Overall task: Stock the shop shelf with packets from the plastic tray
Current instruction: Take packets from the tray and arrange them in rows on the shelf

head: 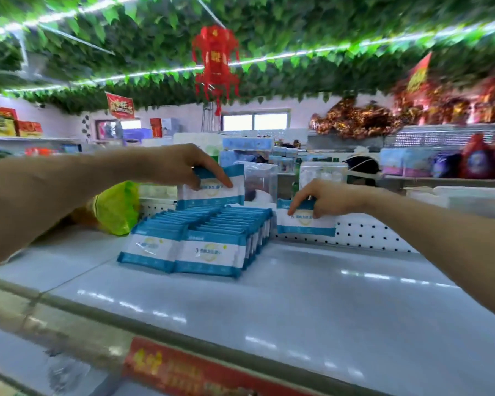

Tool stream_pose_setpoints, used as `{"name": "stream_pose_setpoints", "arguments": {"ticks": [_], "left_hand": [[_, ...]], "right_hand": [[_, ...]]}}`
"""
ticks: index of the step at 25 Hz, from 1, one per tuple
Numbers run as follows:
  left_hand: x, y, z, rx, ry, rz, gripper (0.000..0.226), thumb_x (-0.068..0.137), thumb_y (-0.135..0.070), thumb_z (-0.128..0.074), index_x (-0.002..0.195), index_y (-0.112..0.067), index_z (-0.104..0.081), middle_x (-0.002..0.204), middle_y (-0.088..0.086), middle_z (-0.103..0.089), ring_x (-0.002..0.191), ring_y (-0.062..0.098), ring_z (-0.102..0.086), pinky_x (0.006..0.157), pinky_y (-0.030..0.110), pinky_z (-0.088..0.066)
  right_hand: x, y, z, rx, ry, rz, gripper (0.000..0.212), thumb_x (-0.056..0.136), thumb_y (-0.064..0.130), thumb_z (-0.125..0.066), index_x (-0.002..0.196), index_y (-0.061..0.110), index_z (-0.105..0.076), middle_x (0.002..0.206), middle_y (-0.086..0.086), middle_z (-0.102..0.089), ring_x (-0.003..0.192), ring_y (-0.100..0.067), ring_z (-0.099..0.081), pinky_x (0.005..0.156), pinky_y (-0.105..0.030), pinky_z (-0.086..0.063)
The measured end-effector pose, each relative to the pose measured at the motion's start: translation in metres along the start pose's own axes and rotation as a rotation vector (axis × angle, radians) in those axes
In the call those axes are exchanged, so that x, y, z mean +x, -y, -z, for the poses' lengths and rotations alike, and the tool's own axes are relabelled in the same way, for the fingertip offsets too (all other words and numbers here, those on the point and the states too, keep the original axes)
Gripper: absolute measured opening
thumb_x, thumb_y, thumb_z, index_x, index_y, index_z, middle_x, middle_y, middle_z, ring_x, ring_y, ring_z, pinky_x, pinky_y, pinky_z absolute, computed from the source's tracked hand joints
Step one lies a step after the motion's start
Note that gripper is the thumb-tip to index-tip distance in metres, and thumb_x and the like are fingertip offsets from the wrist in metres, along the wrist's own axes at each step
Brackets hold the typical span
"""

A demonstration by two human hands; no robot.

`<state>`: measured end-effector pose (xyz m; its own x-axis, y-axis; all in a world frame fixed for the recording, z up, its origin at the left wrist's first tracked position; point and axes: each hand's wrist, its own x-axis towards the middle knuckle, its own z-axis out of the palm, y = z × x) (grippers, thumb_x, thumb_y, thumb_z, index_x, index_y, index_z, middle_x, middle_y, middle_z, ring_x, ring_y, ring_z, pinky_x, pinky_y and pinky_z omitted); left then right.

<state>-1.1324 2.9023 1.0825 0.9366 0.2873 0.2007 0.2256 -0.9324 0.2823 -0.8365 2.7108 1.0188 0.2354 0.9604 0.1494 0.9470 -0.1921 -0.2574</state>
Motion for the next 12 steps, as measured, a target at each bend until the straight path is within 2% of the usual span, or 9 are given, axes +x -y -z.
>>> {"name": "stream_pose_setpoints", "arguments": {"ticks": [2, 5, 8, 12], "left_hand": [[0.013, 0.005, -0.004, -0.012, -0.002, -0.001, 0.067, 0.089, 0.014, -0.062, 0.112, -0.047, -0.077, 0.125, -0.027, -0.066, 0.111, 0.006, -0.064, 0.105, 0.039, -0.052], [0.027, 0.016, -0.011, -0.001, -0.002, -0.019, 0.066, 0.088, 0.013, -0.064, 0.111, -0.047, -0.076, 0.124, -0.019, -0.069, 0.11, 0.014, -0.066, 0.102, 0.043, -0.054], [0.038, 0.023, -0.014, -0.066, -0.009, -0.031, 0.063, 0.087, 0.014, -0.066, 0.11, -0.042, -0.078, 0.123, -0.011, -0.07, 0.112, 0.017, -0.067, 0.095, 0.035, -0.054], [0.057, 0.015, -0.02, -0.1, -0.043, -0.06, 0.058, 0.087, 0.014, -0.067, 0.111, -0.038, -0.079, 0.124, -0.007, -0.071, 0.109, 0.016, -0.068, 0.092, 0.03, -0.053]], "right_hand": [[0.008, -0.009, -0.017, -0.019, 0.022, 0.011, 0.06, 0.084, -0.017, -0.057, 0.112, 0.032, -0.077, 0.128, 0.013, -0.056, 0.11, -0.013, -0.056, 0.092, -0.027, -0.046], [0.02, -0.013, -0.035, -0.049, 0.008, 0.036, 0.056, 0.085, -0.015, -0.057, 0.115, 0.028, -0.076, 0.122, 0.006, -0.058, 0.106, -0.018, -0.056, 0.092, -0.028, -0.045], [0.026, -0.015, -0.039, -0.054, 0.007, 0.061, 0.056, 0.086, -0.013, -0.058, 0.114, 0.034, -0.075, 0.126, 0.007, -0.056, 0.109, -0.02, -0.055, 0.096, -0.031, -0.044], [0.029, -0.025, -0.04, -0.167, -0.021, 0.109, 0.059, 0.084, -0.006, -0.064, 0.107, 0.047, -0.071, 0.119, 0.01, -0.053, 0.108, -0.019, -0.052, 0.101, -0.04, -0.047]]}}
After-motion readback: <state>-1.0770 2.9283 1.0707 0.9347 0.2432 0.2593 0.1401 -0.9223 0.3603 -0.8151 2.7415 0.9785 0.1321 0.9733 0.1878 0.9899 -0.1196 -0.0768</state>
